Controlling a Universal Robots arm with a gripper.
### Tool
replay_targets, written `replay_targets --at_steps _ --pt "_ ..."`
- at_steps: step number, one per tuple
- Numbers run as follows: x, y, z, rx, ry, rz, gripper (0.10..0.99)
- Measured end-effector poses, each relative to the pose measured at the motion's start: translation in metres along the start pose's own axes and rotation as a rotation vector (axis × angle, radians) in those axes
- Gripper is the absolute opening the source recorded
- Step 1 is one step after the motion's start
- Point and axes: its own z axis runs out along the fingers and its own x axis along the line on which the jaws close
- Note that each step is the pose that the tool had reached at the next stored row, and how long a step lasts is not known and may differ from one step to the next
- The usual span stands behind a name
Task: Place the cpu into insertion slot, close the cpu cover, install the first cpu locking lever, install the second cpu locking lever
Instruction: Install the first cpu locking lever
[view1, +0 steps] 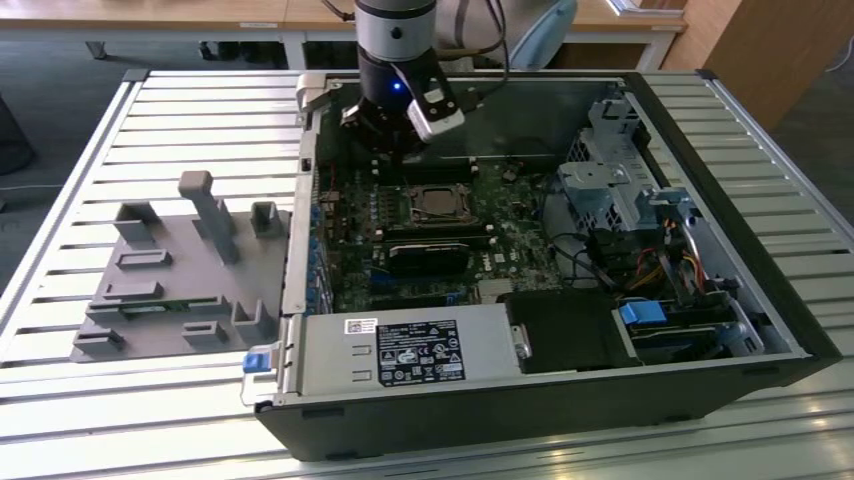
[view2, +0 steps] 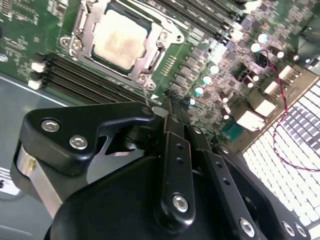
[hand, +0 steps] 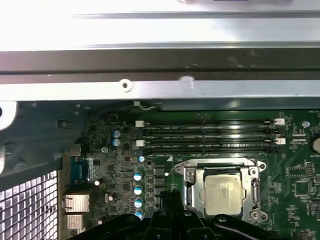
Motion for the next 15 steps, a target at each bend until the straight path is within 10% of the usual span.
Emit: replay_targets --at_steps 15 --pt "0.0105 0.0109 0.0005 -0.001 0.0000 0.000 0.106"
